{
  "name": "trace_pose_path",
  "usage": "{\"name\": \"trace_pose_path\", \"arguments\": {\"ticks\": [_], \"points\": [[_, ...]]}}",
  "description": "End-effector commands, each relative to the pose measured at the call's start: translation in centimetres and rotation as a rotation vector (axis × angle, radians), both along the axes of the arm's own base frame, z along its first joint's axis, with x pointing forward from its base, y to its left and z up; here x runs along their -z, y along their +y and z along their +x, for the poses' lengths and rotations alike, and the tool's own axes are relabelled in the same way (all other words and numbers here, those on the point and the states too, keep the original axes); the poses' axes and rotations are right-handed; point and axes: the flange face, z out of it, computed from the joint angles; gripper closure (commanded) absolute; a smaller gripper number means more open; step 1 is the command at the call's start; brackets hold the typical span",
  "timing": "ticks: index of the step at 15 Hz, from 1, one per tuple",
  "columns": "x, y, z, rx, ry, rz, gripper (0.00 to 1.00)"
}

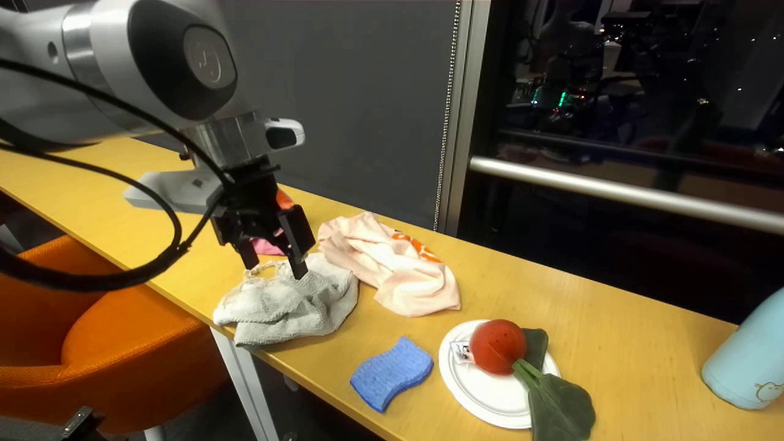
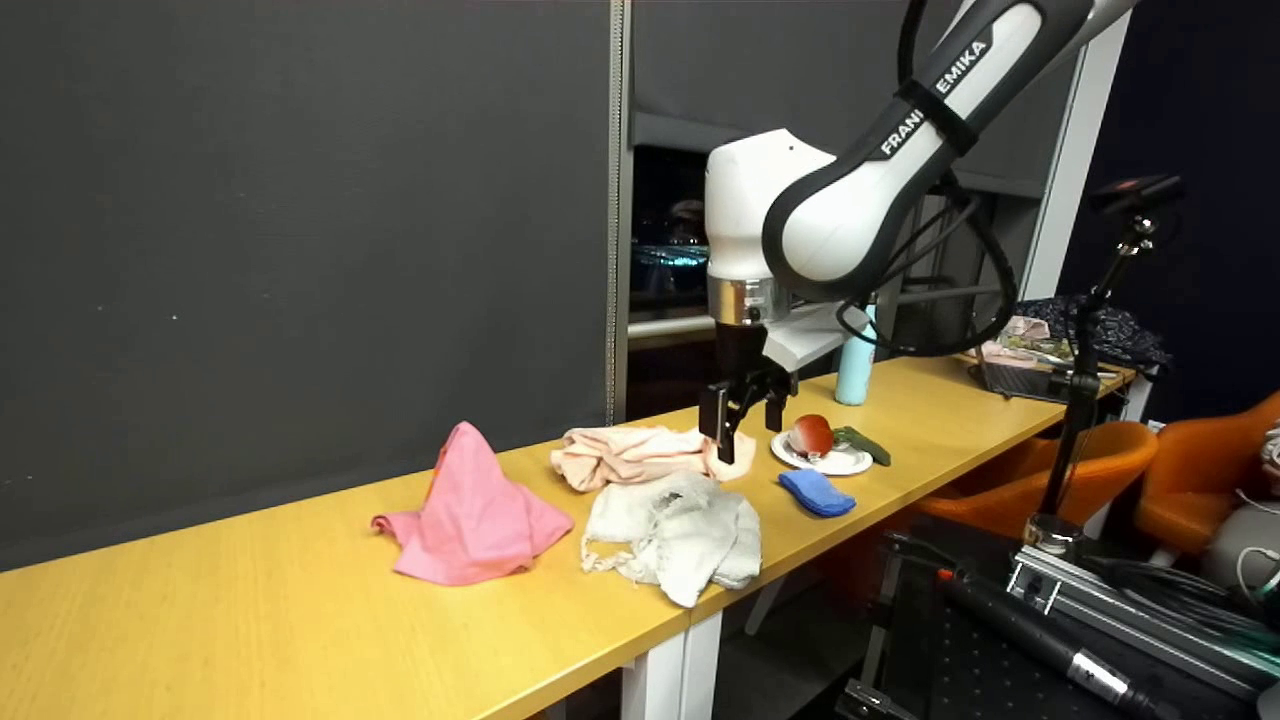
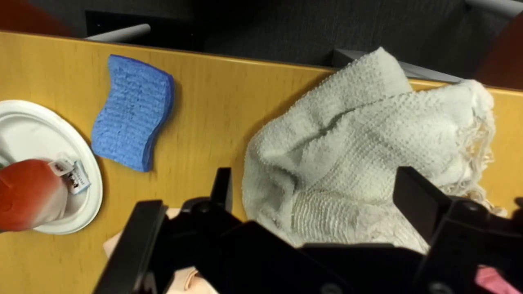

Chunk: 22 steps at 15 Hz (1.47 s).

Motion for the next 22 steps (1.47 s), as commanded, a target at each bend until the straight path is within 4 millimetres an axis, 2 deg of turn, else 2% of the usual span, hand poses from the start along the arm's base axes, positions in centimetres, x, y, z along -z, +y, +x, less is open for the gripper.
{"name": "trace_pose_path", "arguments": {"ticks": [1,3,7,10,11,17,22], "points": [[3.7,0.3,0.6,0.037,-0.072,0.003,0.00],[5.2,-0.4,1.2,0.057,-0.106,-0.007,0.00],[7.4,-2.3,0.5,0.106,-0.131,-0.024,0.00],[8.3,-3.2,0.3,0.125,-0.137,-0.039,0.00],[9.4,-2.7,1.0,0.121,-0.148,-0.040,0.00],[11.8,-1.7,1.4,0.140,-0.128,-0.023,0.00],[12.3,-0.4,3.5,0.149,-0.140,-0.009,0.00]]}}
